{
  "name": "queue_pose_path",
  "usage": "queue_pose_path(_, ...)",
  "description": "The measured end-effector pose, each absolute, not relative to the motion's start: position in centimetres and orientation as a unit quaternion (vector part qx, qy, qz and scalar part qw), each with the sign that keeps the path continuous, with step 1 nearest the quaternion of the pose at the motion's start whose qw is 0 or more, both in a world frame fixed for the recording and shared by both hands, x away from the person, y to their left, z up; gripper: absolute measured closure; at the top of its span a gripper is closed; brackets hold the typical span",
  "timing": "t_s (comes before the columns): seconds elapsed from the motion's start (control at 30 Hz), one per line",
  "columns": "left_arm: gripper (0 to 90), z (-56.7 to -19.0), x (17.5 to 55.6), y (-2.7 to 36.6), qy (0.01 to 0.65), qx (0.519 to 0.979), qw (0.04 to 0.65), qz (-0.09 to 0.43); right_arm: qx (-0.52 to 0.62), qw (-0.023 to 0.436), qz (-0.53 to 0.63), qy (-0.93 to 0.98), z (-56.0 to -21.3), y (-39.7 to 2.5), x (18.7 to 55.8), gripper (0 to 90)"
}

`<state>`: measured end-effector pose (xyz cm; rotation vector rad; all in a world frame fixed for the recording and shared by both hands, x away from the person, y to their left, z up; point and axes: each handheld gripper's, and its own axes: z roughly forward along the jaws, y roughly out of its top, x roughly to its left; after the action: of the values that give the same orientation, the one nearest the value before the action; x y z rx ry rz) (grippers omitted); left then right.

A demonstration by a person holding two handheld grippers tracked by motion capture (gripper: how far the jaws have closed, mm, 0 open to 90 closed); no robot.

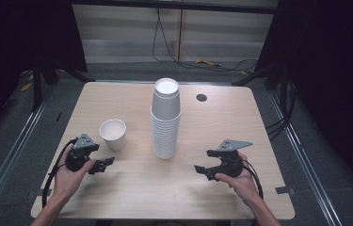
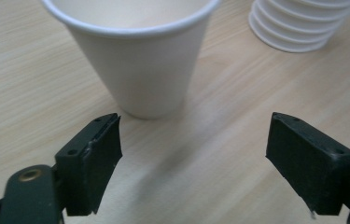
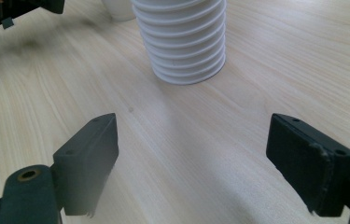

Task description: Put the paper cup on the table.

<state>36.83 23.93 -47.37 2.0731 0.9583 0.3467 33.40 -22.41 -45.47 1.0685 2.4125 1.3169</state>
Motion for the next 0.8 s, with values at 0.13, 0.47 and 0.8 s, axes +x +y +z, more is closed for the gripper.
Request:
queue_pose_path(0.13, 17.9, -47.6, 35.9, 23.5, 0.378, 0.818, 0.416, 0.124, 0.361, 0.102, 0.444, 0.813, -45.5, -22.4, 33.3, 17.2)
queue_pose_path(0.47, 17.7, -48.8, 33.7, 21.0, 0.364, 0.822, 0.426, 0.101, 0.368, 0.109, 0.451, 0.806, -45.9, -22.4, 32.3, 15.8)
queue_pose_path(0.8, 17.8, -49.3, 32.5, 19.2, 0.36, 0.812, 0.452, 0.08, 0.363, 0.109, 0.452, 0.807, -46.8, -21.4, 31.1, 15.5)
